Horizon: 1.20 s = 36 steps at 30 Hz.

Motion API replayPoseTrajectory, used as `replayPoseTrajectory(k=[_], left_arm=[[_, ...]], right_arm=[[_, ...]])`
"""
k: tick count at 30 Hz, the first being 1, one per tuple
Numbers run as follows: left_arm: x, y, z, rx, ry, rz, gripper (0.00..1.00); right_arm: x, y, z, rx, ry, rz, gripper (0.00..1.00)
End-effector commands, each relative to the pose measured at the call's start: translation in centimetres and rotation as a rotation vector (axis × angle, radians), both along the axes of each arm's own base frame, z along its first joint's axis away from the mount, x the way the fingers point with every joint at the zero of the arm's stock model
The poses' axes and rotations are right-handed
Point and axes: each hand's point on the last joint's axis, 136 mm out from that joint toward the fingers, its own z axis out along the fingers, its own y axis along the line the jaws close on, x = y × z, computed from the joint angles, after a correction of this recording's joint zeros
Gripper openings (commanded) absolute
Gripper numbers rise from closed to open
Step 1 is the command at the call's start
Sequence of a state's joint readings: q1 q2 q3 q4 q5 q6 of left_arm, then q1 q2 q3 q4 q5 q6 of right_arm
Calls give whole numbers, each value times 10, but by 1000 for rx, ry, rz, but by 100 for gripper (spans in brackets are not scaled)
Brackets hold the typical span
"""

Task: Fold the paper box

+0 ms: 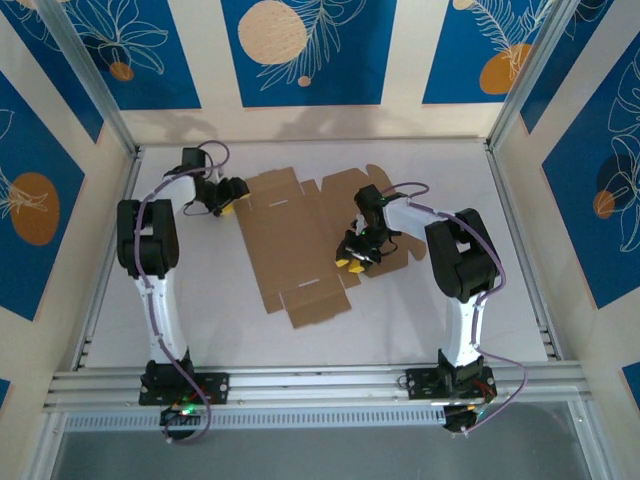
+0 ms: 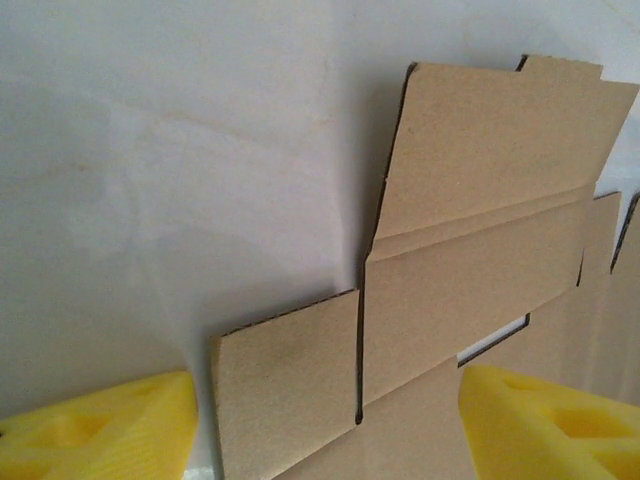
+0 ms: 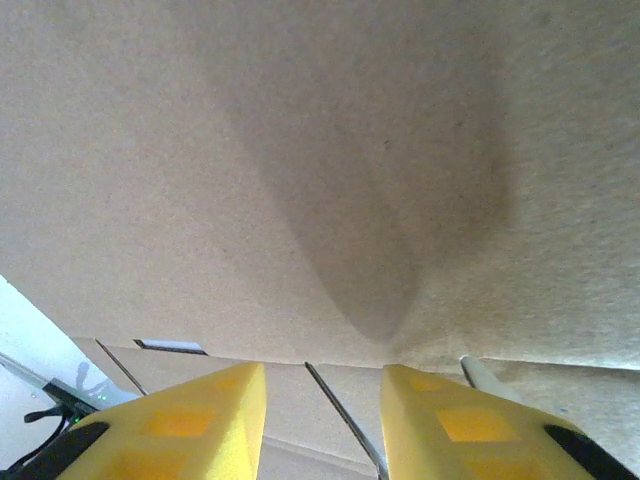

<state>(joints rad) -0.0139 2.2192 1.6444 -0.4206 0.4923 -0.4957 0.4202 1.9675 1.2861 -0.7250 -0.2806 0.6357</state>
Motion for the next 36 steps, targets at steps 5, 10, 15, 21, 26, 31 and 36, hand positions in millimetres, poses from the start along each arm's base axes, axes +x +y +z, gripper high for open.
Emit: replayPoseTrajectory(k=[5, 10, 15, 21, 26, 31, 36], left_arm=[[3, -57, -3, -174, -48, -83, 71], [7, -73, 13, -358, -108, -100, 65], [16, -83, 46, -604, -202, -103, 58], [24, -80, 50, -735, -215, -61, 52], [15, -60, 39, -476, -205, -28, 54], [2, -42, 45, -283, -155, 11, 55], [-44, -36, 44, -148, -49, 82, 57]], right_arm=[[-7, 11, -1, 57, 41, 28, 37], [-7, 13, -4, 74, 51, 26, 37], [-5, 13, -7, 92, 62, 18, 37], [1, 9, -2, 61, 31, 17, 37], [28, 4, 25, -19, -111, 20, 37], [48, 3, 47, -89, -210, 41, 36], [34, -36, 26, -242, -164, -18, 34]])
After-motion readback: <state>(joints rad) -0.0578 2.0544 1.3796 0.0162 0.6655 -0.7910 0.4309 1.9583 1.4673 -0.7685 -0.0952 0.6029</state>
